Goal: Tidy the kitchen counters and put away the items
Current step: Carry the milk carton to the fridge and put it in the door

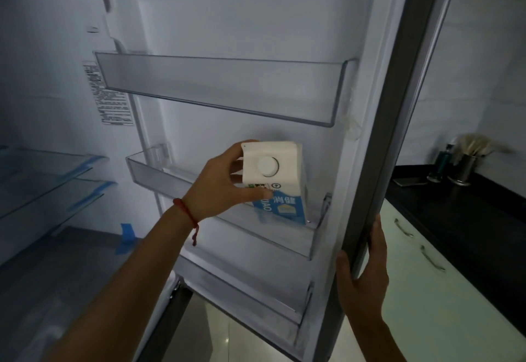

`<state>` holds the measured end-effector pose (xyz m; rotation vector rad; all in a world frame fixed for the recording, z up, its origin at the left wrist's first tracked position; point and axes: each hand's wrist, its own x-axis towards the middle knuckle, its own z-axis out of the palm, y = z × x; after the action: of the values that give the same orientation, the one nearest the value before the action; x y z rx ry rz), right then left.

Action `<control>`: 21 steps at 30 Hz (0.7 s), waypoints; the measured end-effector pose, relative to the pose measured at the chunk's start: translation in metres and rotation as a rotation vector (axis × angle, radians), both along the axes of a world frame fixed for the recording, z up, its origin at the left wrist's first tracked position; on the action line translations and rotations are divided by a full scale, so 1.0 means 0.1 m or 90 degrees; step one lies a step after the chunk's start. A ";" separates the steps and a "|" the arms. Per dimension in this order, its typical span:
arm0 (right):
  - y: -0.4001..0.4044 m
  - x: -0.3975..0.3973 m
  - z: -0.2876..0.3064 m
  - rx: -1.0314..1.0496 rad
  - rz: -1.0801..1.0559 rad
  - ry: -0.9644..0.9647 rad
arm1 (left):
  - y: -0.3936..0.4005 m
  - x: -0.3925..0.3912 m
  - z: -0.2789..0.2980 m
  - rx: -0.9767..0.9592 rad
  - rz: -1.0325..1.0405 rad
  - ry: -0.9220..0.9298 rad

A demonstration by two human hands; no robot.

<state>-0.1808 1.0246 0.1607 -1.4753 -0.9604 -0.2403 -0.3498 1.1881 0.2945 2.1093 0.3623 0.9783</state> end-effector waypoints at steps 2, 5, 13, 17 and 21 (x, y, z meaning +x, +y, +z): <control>0.01 0.00 -0.01 0.004 -0.001 -0.002 | 0.06 0.05 -0.02 0.001 -0.021 0.044; 0.01 0.01 -0.03 0.001 -0.005 -0.007 | 0.11 0.11 -0.03 -0.002 -0.048 0.076; -0.04 -0.08 -0.05 -0.009 -0.010 -0.016 | -0.03 -0.08 -0.32 0.202 0.170 0.040; -0.07 -0.20 -0.05 -0.020 -0.032 -0.007 | -0.24 -0.24 -0.69 0.321 0.343 -0.023; -0.12 -0.41 -0.04 -0.002 -0.037 -0.021 | -0.35 -0.39 -0.88 0.377 0.331 -0.012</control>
<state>-0.2218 1.0125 0.1565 -1.5081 -0.9457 -0.3057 -0.3890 1.1533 0.2063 2.5910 0.7037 1.5525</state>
